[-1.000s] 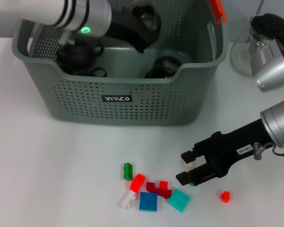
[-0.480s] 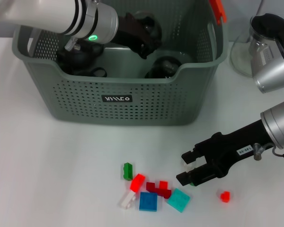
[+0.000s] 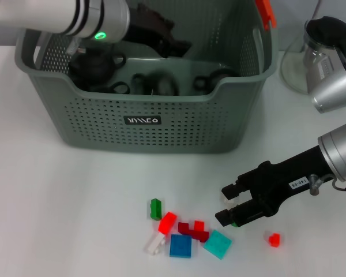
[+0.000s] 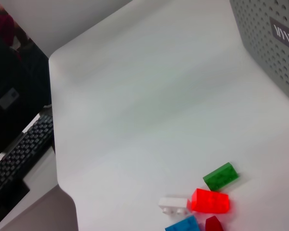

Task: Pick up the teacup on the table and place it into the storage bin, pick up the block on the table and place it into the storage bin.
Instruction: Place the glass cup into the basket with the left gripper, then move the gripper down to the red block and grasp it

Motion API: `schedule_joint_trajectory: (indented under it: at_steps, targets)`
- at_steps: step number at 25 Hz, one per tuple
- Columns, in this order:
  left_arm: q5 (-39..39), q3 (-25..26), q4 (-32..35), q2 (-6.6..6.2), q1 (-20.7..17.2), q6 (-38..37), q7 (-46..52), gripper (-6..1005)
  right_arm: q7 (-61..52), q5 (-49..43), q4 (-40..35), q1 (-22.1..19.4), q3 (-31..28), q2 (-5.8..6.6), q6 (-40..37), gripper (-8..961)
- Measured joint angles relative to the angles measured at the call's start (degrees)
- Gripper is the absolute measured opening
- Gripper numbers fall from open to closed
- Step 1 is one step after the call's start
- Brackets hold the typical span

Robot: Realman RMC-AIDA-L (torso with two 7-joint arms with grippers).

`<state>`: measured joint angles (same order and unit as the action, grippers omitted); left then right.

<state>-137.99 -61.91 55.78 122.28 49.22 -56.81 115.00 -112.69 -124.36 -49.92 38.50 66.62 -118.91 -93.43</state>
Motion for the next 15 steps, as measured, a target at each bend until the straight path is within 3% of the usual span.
schedule_joint_trajectory:
  at_steps: [7,11,15]
  targets:
    - [0.1,0.2,7.6,-0.54,-3.4,-4.1,1.8,717,0.1,0.0,0.0,0.2,0.0,0.04,0.0,731]
    - [3.1,0.9,17.9,-0.23,-7.3,-11.3,3.2,780,0.1,0.0,0.0,0.6,-0.4,0.30,-0.3,732]
    - [12.8,2.8,26.4,0.30,-11.8,-22.3,1.2,843,0.1,0.0,0.0,1.0,-0.3,0.60,-0.4,733]
